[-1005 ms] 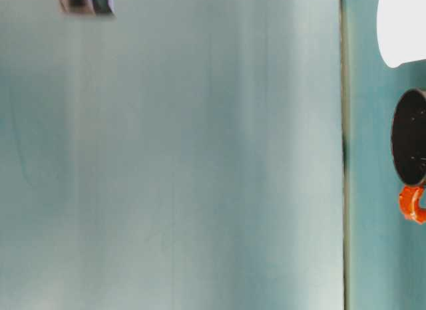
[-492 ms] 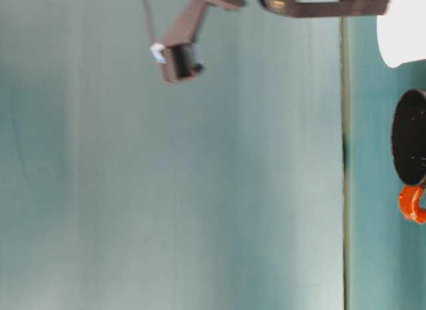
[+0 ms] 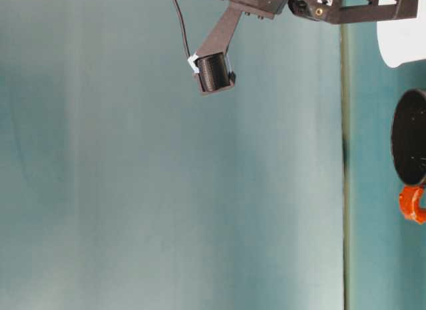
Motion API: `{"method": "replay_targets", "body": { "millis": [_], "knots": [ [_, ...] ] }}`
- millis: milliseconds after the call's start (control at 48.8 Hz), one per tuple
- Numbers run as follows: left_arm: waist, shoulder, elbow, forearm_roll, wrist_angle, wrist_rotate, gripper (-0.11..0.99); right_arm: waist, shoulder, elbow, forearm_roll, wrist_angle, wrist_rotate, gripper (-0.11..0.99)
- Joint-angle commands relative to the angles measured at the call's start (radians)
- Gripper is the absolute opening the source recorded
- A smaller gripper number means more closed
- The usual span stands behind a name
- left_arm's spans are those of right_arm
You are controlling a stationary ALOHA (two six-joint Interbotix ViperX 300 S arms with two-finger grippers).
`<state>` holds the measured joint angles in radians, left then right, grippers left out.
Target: Put the paper cup into the moved red handle cup holder.
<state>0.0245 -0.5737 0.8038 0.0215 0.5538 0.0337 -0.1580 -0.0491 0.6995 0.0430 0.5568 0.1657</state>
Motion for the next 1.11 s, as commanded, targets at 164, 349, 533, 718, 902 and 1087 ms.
{"method": "replay_targets", "body": {
  "millis": [164,349,533,718,902,1087],
  "knots": [
    [-0.002,-0.002,-0.012,0.002,-0.008,0.0,0.96,0.0,-0.002,-0.009,0.014,0.006,0.009,0.67],
    [-0.002,-0.002,-0.011,0.002,-0.006,0.0,0.96,0.011,0.005,-0.015,0.044,0.02,0.008,0.2],
    [-0.002,-0.002,-0.011,0.002,-0.006,0.0,0.96,0.02,0.006,-0.017,0.054,0.02,0.008,-0.07],
    [-0.002,-0.002,-0.012,0.002,-0.008,0.0,0.96,0.026,0.005,-0.018,0.063,0.02,0.009,-0.11],
    [-0.002,-0.002,-0.012,0.002,-0.006,-0.002,0.96,0.028,-0.003,-0.038,0.083,0.048,0.009,-0.11],
    [-0.002,-0.002,-0.011,0.002,-0.006,-0.002,0.96,0.015,-0.063,-0.15,0.08,0.206,0.008,-0.11]
  ]
}}
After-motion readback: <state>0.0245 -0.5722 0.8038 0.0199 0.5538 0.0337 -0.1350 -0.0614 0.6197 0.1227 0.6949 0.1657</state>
